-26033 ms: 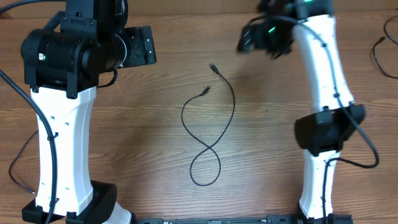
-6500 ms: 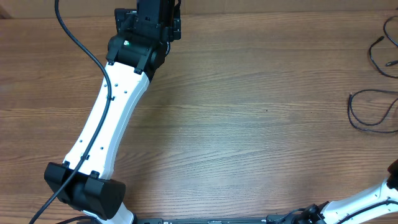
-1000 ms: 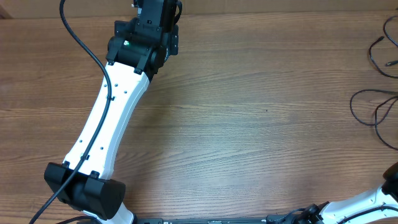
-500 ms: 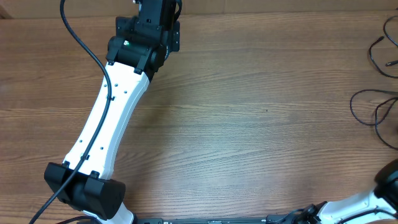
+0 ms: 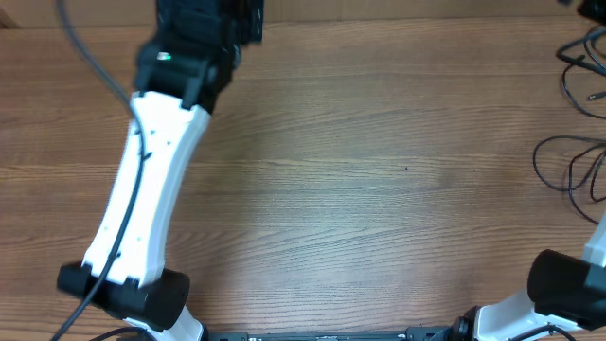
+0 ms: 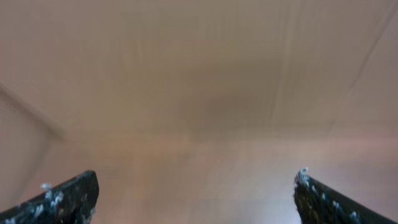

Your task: Untangle cables

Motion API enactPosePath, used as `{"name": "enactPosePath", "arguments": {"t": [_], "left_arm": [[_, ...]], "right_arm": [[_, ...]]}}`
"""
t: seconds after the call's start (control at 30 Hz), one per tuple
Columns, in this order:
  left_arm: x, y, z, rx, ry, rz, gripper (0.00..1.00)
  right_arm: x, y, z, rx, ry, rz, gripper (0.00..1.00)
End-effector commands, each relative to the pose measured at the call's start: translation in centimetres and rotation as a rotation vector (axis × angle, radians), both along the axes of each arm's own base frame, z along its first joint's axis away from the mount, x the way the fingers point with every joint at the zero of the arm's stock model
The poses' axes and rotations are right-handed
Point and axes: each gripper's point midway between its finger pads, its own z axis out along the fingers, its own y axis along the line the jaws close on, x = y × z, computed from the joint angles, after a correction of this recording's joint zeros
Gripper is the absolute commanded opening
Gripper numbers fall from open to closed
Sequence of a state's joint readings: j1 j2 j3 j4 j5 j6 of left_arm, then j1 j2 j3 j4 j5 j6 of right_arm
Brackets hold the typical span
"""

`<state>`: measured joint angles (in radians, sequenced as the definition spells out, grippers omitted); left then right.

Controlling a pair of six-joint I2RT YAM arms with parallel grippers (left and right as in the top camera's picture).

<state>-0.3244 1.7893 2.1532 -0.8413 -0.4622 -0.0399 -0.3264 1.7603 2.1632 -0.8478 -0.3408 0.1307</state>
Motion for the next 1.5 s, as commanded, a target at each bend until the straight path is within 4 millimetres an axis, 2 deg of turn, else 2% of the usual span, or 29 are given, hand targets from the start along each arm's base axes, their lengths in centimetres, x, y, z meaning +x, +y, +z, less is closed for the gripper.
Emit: {"name": "enactPosePath", "arguments": {"t": [0.0, 0.1, 0.17, 0.27, 0.37, 0.43, 0.57, 0.7, 0.8, 0.9, 0.93, 1.0, 1.07, 1.13, 1.23, 1.3, 1.47], "left_arm": [[-2.9, -0.5, 10.8, -0.074, -0.245, -0.104, 1.00], [-4.9, -0.2, 16.2, -0.109, -0.384, -0.127, 1.00], [-6.0, 0.6, 17.8, -0.058, -0.416, -0.116, 1.00], [-7.9, 3.4, 18.4, 0.019, -0.409, 0.005, 1.00], [-9.2, 5.1, 18.2, 0.021, -0.397, 0.054, 1.00], [-10.1, 6.4, 17.3, 0.030, -0.375, 0.076, 1.00], [-11.7, 9.1, 13.7, 0.058, -0.319, 0.133, 1.00], [-13.7, 10.8, 10.3, 0.061, -0.330, 0.170, 1.00], [-15.2, 10.8, 9.4, 0.058, -0.378, 0.163, 1.00], [-16.8, 11.1, 9.8, 0.089, -0.410, 0.157, 1.00], [-17.3, 11.2, 10.2, 0.085, -0.422, 0.161, 1.00], [-18.1, 11.4, 10.7, 0.078, -0.441, 0.163, 1.00], [-18.5, 11.4, 10.9, 0.063, -0.451, 0.163, 1.00], [-18.6, 11.4, 11.0, 0.058, -0.455, 0.162, 1.00], [-18.6, 11.4, 11.0, 0.058, -0.454, 0.162, 1.00], [-18.6, 11.4, 11.0, 0.058, -0.454, 0.162, 1.00], [-18.6, 11.5, 10.4, 0.067, -0.428, 0.163, 1.00]], "right_arm": [[-1.5, 8.4, 8.2, -0.023, -0.210, 0.246, 1.00], [-3.3, 13.4, 12.6, -0.047, -0.329, 0.351, 1.00], [-4.8, 15.9, 14.3, -0.083, -0.386, 0.410, 1.00], [-6.6, 17.2, 13.9, -0.114, -0.356, 0.448, 1.00], [-8.1, 15.5, 12.9, -0.143, -0.320, 0.378, 1.00], [-9.9, 14.5, 12.5, -0.190, -0.340, 0.355, 1.00], [-14.9, 13.5, 10.1, -0.297, -0.412, 0.326, 1.00], [-20.5, 13.1, 8.5, -0.353, -0.600, 0.255, 0.99], [-25.7, 10.3, 8.6, -0.233, -0.797, 0.030, 0.99], [-31.5, 5.9, 9.0, -0.124, -1.022, -0.279, 1.00], [-33.7, 4.4, 8.6, -0.109, -1.082, -0.395, 1.00], [-35.9, 3.6, 7.8, -0.033, -1.147, -0.455, 1.00], [-36.0, 4.4, 6.3, 0.032, -1.124, -0.396, 1.00], [-34.5, 7.1, 4.5, 0.072, -1.059, -0.217, 1.00], [-32.3, 12.1, 1.6, -0.001, -0.974, 0.103, 1.00], [-31.5, 14.2, -0.5, -0.050, -0.949, 0.243, 1.00], [-28.6, 15.5, -7.2, -0.012, -0.795, 0.361, 1.00]]}}
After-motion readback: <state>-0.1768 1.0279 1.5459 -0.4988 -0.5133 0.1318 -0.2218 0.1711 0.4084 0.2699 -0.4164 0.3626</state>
